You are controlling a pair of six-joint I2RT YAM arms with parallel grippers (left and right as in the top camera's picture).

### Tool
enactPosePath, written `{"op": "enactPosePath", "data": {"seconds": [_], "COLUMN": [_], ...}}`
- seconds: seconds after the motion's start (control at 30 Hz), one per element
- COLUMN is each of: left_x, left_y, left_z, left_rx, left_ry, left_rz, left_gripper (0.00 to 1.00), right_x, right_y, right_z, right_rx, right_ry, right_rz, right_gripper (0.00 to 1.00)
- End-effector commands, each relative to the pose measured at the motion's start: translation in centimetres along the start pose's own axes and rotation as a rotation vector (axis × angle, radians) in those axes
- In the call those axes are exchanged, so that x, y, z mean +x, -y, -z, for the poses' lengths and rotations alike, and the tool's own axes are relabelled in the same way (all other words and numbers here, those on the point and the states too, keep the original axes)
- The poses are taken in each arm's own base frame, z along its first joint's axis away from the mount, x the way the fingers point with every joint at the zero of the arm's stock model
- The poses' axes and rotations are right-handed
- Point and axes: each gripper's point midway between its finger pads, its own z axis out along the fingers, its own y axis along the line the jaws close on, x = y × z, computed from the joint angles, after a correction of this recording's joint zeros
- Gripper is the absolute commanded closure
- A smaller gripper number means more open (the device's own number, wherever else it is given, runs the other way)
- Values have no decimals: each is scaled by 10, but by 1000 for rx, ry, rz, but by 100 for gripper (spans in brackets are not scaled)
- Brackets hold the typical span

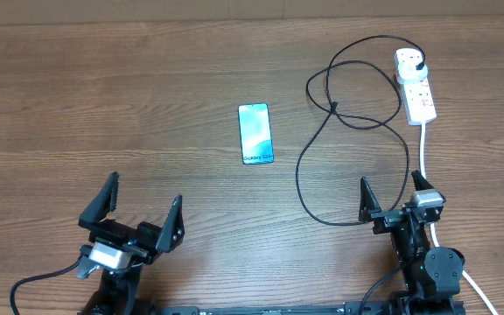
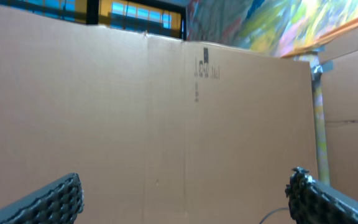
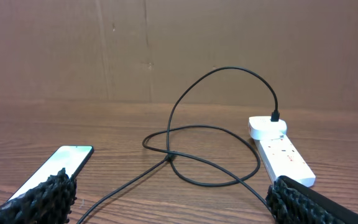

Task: Plug charger to phone and switch on socket
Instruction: 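Raise the left arm and move its open gripper over the phone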

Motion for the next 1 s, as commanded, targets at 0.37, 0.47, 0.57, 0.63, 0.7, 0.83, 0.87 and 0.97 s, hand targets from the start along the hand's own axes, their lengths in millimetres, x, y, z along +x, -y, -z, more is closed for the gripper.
{"op": "enactPosePath", "data": {"seconds": [0.37,0.47,0.57,0.63,0.7,0.83,0.87,0.97], "left_x": [-101,-101,-100,-99,-96,-73,-60,-26], "left_y": [43,65,64,58,45,4,-7,-14], "left_z": [-94,-104,-122,-134,-146,-150,-146,-138], "left_rx": [229,384,411,386,313,37,-43,-127], "left_ry": [-538,-635,-664,-689,-729,-935,-1032,-1257], "left_rz": [56,172,229,270,279,298,301,314], "left_gripper": [0,0,0,0,0,0,0,0], "right_x": [1,1,1,1,1,1,1,1], "right_y": [0,0,0,0,0,0,0,0], "right_z": [0,0,0,0,0,0,0,0], "right_rx": [1,1,1,1,1,1,1,1], "right_ry": [5,5,5,5,5,5,5,5], "right_rz": [2,2,2,2,2,2,2,2], "right_gripper": [0,0,0,0,0,0,0,0]}}
